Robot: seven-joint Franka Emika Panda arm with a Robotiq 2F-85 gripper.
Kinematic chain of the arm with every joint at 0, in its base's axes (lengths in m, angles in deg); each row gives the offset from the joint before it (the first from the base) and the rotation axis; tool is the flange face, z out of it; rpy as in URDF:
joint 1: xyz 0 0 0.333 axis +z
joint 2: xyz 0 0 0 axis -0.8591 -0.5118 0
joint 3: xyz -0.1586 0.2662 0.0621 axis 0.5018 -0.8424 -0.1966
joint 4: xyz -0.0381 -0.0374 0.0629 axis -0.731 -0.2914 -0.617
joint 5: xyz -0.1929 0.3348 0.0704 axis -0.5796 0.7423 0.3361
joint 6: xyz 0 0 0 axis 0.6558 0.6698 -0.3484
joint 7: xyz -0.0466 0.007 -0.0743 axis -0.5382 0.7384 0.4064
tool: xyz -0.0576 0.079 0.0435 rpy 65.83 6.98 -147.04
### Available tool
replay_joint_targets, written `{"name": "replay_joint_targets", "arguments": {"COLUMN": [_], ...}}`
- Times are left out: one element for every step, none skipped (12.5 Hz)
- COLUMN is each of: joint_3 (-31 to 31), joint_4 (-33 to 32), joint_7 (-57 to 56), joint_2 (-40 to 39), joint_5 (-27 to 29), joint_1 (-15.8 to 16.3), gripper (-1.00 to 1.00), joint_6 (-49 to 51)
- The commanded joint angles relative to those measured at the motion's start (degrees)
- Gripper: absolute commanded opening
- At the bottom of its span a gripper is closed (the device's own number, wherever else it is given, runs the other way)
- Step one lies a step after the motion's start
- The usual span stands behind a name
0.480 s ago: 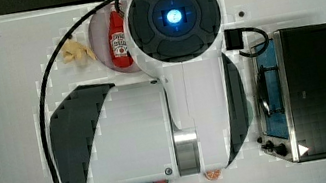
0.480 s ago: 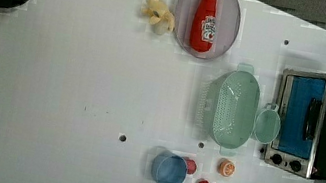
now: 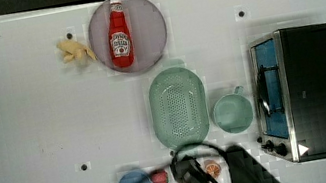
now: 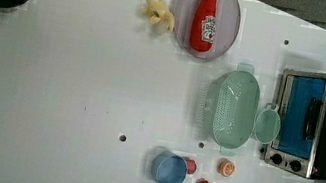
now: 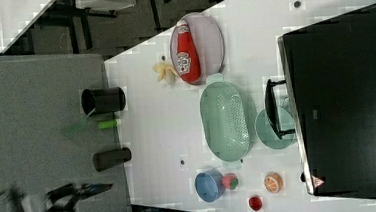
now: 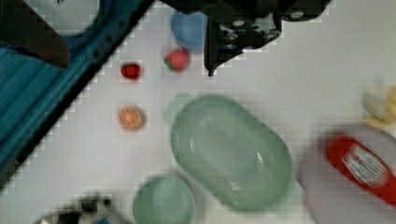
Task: Drag strainer right to left.
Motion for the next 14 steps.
{"name": "replay_joint_targets", "arguments": {"joint_3": [0.2, 0.2, 0.1, 0.0, -0.3, -0.7, -1.2, -1.6, -2.1, -2.6, -3.0, -3.2, -3.3, -3.3], "joint_4": [-5.7, -8.0, -10.4, -12.9, -15.3, -17.5, -19.6, -21.4, -22.4, -22.5, -22.1, -21.5, -21.0, -20.6], "joint_7": [4.2, 5.4, 7.7, 11.2, 14.9, 18.1, 20.8, 23.4, 26.0, 28.3, 30.0, 30.6, 30.9, 31.3], "joint_2": [-5.3, -6.5, -8.0, -9.6, -11.5, -13.6, -15.9, -18.5, -21.4, -24.5, -27.9, -31.4, -34.8, -38.1], "joint_5": [1.1, 1.1, 1.1, 1.1, 1.1, 1.1, 1.1, 1.1, 1.1, 1.1, 1.1, 1.1, 1.1, 1.1], "joint_1": [-0.3, -0.3, -0.3, -0.3, -0.3, -0.2, -0.2, -0.2, -0.2, -0.2, -0.1, -0.1, -0.1, -0.1], "gripper": [1.00, 1.00, 1.00, 1.00, 1.00, 1.00, 1.00, 1.00, 1.00, 1.00, 1.00, 1.00, 1.00, 1.00], "joint_6": [-4.3, -6.5, -9.4, -12.6, -16.4, -20.8, -25.5, -30.7, -35.9, -40.1, -43.3, -46.1, -48.8, -51.9]}}
